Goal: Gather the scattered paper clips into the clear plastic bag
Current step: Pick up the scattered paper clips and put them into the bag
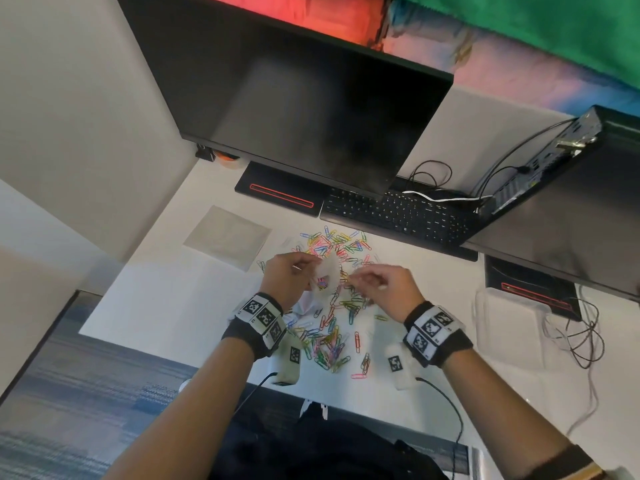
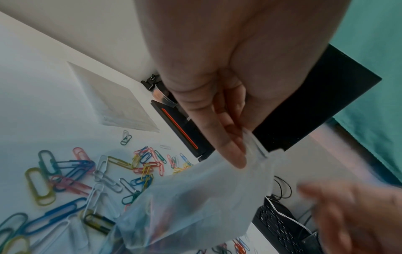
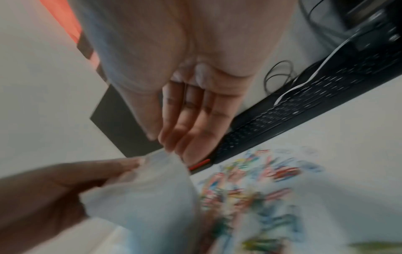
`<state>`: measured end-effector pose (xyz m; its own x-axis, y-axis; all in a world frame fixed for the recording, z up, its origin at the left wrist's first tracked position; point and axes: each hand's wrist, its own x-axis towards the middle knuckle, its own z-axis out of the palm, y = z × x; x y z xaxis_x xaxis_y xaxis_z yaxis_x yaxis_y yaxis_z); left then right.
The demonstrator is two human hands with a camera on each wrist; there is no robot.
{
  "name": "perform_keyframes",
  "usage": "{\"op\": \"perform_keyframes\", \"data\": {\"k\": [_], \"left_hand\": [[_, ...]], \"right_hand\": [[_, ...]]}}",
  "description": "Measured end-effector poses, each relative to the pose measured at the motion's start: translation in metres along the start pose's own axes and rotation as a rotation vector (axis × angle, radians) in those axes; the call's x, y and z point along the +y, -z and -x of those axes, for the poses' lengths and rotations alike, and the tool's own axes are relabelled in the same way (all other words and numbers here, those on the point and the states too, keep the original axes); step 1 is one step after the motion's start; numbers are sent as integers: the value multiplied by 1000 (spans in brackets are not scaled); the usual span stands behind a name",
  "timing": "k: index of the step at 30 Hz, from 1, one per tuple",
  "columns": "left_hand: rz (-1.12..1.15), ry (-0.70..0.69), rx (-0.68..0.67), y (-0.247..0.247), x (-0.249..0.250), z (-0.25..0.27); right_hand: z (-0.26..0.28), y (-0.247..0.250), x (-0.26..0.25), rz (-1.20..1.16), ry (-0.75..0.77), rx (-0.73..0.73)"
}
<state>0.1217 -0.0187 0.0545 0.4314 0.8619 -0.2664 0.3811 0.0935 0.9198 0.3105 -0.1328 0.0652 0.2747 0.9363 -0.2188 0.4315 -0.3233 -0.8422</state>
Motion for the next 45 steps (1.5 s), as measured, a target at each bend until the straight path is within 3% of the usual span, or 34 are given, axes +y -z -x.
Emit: {"op": "perform_keyframes", "data": {"k": [3,5,7,15,20,26,29,33,35,41,45], "left_hand": [[13,-10,-3,4,4,1],[25,-21,6,9,8,4],[40,-28,25,17,13,5],[81,-75,124,61,22,10],[80,-57,162,77,12,22],[58,-58,204,89,-5,32],[42,-30,197,88,-14,33],[31,-14,171,78,-17,34],[27,-4,151,71,-16,36],[50,22,90,54,-15,36],[45,20,79,46,-11,34]], "right_hand": [[19,12,39,336,-212,-233],[32,6,63,560,-241,-362],[42,-7,78,548,-218,-414],[25,-63,77,433,88,-452],[16,-87,78,809,476,-505],[7,-84,82,861,608,-485],[5,-70,78,676,483,-338],[0,-41,59,117,8,-1],[-3,-29,37,-113,-96,63],[-18,-22,-29,-591,-55,-41],[-21,-54,-47,-830,-148,-141]]}}
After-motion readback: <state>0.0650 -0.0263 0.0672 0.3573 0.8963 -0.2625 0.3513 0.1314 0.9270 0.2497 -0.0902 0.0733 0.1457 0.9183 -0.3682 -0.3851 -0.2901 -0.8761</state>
